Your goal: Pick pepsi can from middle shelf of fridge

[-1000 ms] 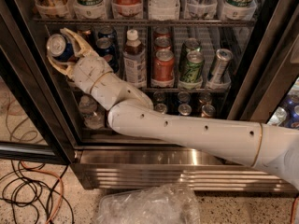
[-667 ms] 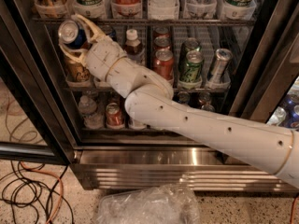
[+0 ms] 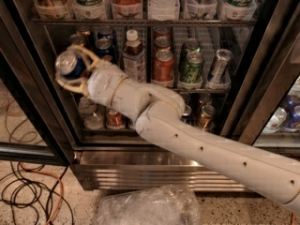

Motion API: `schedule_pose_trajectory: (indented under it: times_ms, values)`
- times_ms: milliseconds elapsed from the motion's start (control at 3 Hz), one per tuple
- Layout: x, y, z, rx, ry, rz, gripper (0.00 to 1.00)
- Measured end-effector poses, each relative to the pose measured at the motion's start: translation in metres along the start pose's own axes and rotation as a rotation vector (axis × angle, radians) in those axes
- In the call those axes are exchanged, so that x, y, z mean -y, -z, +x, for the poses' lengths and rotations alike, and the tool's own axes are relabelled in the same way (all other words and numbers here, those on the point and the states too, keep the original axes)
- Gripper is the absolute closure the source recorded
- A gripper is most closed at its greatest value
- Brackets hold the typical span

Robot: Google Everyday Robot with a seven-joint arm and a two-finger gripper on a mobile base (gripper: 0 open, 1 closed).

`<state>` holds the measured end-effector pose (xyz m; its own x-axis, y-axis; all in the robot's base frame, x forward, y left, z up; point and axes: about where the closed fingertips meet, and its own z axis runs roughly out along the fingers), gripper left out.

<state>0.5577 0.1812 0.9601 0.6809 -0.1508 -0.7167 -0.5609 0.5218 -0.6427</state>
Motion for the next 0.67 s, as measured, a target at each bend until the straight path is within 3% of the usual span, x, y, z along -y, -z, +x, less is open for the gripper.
schedule_pose_trajectory:
  times_ms: [333, 667]
  values:
    - [-0.0149, -0.0016, -0.0028, 0.011, -0.075, -0.030, 1.00]
    - [-0.0149, -0.0016, -0.0028, 0.011, -0.075, -0.030, 1.00]
